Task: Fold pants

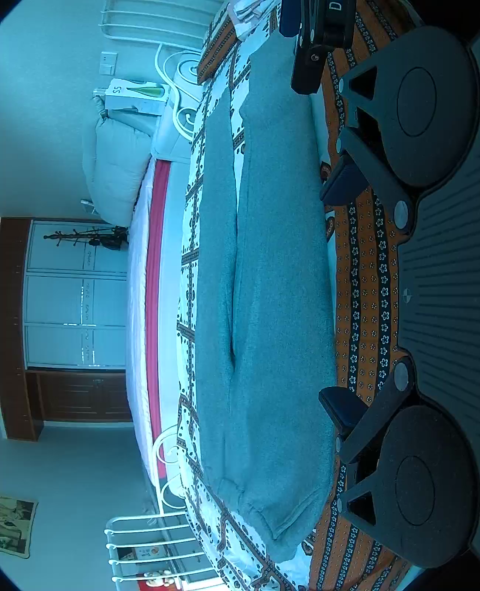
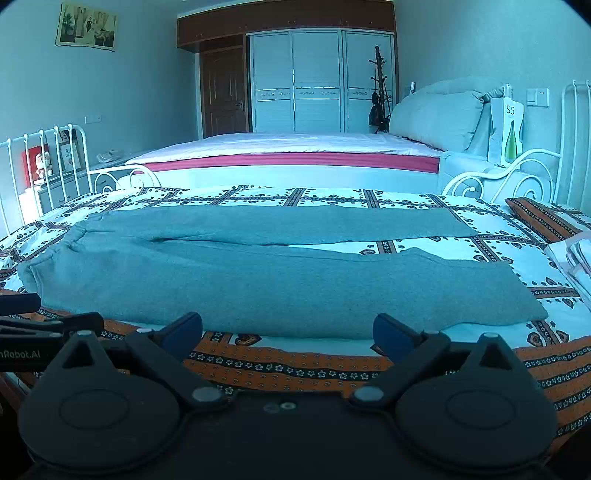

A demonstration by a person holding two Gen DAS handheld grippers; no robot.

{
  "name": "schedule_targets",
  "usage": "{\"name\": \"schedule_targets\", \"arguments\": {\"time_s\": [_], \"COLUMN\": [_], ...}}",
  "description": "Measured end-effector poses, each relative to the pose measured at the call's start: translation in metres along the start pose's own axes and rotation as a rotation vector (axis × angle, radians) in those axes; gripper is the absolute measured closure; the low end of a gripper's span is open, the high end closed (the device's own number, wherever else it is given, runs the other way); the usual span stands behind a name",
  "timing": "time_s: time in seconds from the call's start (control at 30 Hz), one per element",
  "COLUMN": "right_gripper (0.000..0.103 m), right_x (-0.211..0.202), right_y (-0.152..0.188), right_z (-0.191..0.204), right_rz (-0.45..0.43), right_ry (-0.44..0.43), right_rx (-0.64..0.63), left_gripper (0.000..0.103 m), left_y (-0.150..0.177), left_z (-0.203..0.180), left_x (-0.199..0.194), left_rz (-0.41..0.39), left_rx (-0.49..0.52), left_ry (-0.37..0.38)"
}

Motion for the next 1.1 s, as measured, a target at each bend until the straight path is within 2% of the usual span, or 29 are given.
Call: {"name": "schedule_targets", "arguments": {"time_s": [1.1], "right_gripper": [0.009], "right_x": [0.0015], "right_y": [-0.0001], "right_z": [0.0001], "right_rz": [0.002], "right_ry": [-0.002], "right_rx": [0.005], "left_gripper": [0.0], "left_y": [0.0017], "left_z": [-0.0014], "left_x": [0.0024], "left_rz": [-0.002], "left_rx": [0.015], "left_ry": [-0.003]}}
Point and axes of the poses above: each gripper's, at about its wrist camera, not at the fingertips, and x roughly the way its jaws point, z to its left, y to its underside, the point moved 10 cm from there along x, roughly the way its jaws point, and after that the axes turned 8 degrees about -y, right-handed, at the moved point
